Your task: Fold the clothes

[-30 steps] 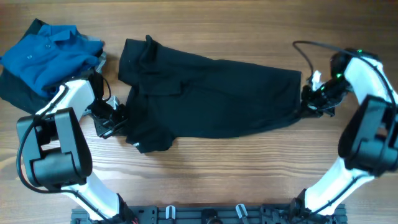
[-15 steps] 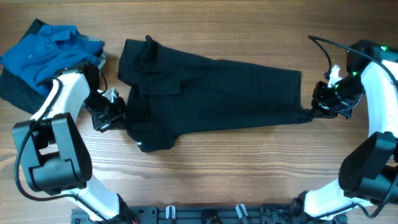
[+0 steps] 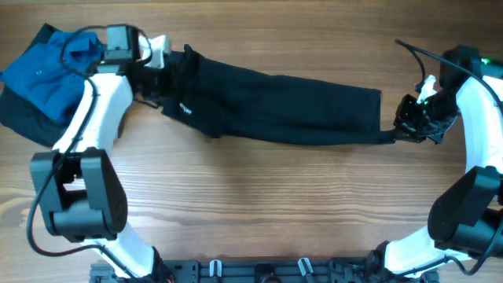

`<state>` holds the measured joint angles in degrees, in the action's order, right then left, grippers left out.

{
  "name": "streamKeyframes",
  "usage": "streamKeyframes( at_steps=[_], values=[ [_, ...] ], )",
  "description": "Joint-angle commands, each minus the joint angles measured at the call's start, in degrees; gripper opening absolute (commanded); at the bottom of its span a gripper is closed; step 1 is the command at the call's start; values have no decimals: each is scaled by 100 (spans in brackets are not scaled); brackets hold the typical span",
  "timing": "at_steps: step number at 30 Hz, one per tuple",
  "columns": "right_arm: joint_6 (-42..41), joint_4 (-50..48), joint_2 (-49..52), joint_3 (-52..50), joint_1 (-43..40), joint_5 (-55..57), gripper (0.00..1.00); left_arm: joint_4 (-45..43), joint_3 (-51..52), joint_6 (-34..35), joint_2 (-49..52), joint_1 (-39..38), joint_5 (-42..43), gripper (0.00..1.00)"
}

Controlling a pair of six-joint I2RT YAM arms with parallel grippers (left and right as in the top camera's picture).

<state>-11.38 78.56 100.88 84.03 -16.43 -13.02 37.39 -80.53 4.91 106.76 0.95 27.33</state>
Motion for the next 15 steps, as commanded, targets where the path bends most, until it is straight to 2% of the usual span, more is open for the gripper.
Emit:
streamKeyframes(
  at_steps=[1, 7, 10, 11, 13, 14, 15],
  values=[
    [-407, -293, 179, -17, -15, 11, 10, -457, -59, 310, -98, -59, -579, 4],
    [-662, -1016, 341, -17, -13, -116, 4, -1578, -59, 1047, -98, -70, -745, 4],
    [-358, -811, 490, -227, -9, -92, 27, -1443, -59, 1056, -98, -111, -748, 4],
    [-339, -1014, 533, -549, -9, -92, 40, -1320, -59, 1056, -98, -111, -748, 4],
    [-341, -1381, 562, -975, -9, -195, 49, -1226, -59, 1056, -98, -111, -748, 4],
    [-289, -1635, 564, -1202, -9, -361, 59, -1211, -59, 1056, -98, -111, -748, 4],
    [-85, -1971, 564, -1493, 4, -667, 61, -1207, -59, 1056, -98, -111, -748, 4]
  ],
)
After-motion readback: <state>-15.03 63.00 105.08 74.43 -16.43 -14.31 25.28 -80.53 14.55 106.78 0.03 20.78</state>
